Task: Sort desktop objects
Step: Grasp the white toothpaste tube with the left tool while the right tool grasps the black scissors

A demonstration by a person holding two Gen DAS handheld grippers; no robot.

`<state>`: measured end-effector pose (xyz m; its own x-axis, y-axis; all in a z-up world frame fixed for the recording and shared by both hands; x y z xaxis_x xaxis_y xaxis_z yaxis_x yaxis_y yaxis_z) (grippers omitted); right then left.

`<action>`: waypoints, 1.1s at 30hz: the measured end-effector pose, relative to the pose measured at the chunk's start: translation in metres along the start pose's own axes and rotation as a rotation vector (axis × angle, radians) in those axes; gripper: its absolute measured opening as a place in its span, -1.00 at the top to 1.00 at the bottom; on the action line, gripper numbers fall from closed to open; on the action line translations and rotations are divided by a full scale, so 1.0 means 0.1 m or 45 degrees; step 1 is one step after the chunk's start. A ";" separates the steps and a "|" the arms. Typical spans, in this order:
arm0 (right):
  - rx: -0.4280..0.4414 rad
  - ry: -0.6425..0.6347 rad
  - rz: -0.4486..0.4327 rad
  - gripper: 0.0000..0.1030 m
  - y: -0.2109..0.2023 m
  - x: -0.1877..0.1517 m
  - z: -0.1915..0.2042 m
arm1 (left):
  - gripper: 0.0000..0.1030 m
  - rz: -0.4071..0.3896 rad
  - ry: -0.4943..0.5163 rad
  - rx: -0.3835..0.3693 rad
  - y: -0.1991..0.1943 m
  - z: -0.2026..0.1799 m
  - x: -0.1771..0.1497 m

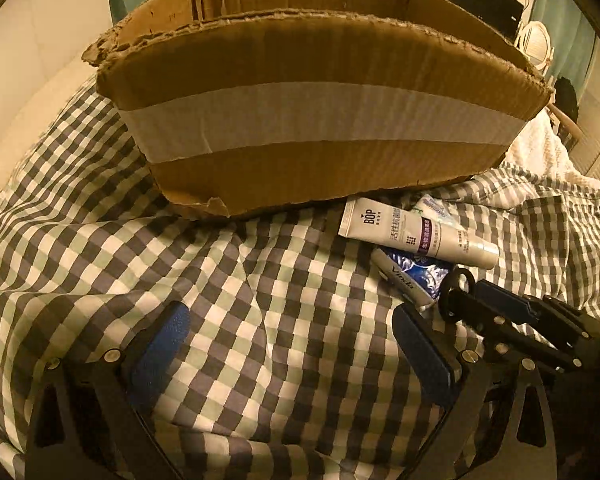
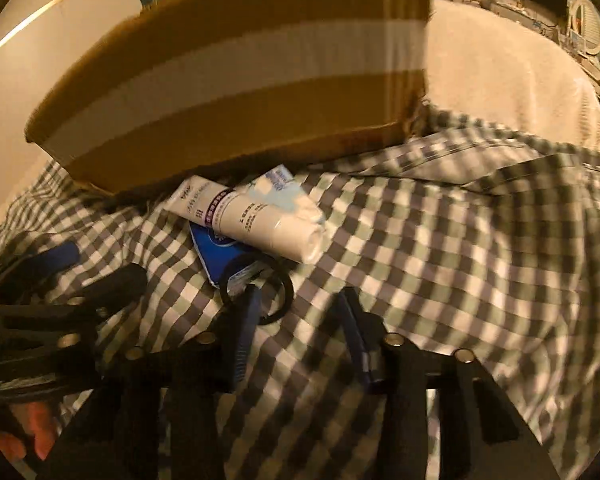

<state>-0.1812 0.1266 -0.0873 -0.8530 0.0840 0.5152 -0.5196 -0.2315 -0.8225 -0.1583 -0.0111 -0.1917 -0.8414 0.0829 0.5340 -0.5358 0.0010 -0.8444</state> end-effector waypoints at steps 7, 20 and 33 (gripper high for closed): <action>0.034 0.095 -0.053 0.91 -0.28 -0.03 -0.20 | -1.00 -0.024 0.028 -0.036 -0.06 -0.11 0.00; 0.049 0.218 -0.215 0.91 -0.86 0.07 -0.49 | -1.00 -0.131 -0.166 -0.312 -0.01 -0.55 0.42; 0.044 0.219 -0.211 0.91 -0.86 0.10 -0.48 | -1.00 0.096 -0.174 -0.251 0.28 -0.22 0.13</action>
<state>-0.1476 0.1938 -0.0233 -0.7537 0.2869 0.5913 -0.6536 -0.2336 -0.7199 -0.1823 0.0124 -0.2093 -0.8873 -0.0456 0.4590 -0.4585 0.1956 -0.8669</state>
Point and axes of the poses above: each gripper's, at about its wrist camera, not at the fingertips, and y roughly the way its jaws point, z to its left, x to its top, the point moved 6 cm from there along y, roughly the way its jaws point, and after that the axes turned 9 degrees about y, right-handed, at the moved point
